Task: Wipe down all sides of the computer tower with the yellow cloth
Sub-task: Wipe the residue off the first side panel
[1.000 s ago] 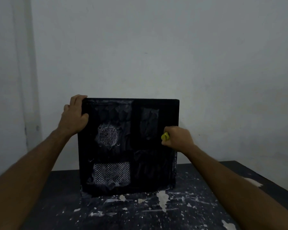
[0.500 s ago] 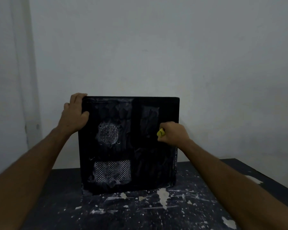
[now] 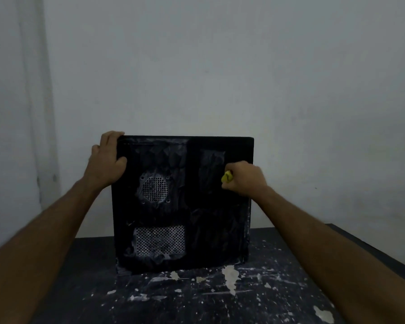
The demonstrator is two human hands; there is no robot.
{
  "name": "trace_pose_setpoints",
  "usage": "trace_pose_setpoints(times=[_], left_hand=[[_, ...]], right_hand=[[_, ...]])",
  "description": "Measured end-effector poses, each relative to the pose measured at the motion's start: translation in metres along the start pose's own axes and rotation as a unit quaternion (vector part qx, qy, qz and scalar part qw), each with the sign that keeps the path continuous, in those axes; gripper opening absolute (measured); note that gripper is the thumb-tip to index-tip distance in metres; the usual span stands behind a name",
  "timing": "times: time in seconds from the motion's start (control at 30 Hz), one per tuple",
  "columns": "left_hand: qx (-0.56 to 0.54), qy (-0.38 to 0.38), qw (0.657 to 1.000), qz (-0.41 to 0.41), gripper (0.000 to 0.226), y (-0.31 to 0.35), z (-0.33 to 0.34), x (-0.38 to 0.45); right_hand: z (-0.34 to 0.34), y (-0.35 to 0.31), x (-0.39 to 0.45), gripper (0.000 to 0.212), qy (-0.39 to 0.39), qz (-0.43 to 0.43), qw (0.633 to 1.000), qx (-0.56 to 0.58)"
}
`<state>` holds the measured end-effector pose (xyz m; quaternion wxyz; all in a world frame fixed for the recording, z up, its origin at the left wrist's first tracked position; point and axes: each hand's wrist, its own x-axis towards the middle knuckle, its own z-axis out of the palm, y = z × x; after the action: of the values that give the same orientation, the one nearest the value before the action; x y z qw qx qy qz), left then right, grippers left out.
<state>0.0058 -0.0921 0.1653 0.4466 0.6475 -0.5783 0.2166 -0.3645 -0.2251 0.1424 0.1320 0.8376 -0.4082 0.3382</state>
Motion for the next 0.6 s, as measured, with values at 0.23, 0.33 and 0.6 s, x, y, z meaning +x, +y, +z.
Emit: trace_pose_setpoints(times=[0.23, 0.33, 0.6], left_hand=[[-0.006, 0.000, 1.000, 0.001, 0.072, 0.002, -0.001, -0.002], [-0.004, -0.001, 1.000, -0.002, 0.073, 0.002, -0.001, -0.001], [-0.007, -0.010, 1.000, -0.009, 0.074, 0.002, -0.002, -0.001]], right_hand=[[-0.012, -0.007, 0.012, 0.024, 0.017, 0.008, 1.000, 0.000], [-0.018, -0.007, 0.022, 0.026, 0.114, 0.040, 0.992, 0.030], [-0.031, -0.005, 0.033, 0.026, 0.103, 0.033, 0.994, 0.019]])
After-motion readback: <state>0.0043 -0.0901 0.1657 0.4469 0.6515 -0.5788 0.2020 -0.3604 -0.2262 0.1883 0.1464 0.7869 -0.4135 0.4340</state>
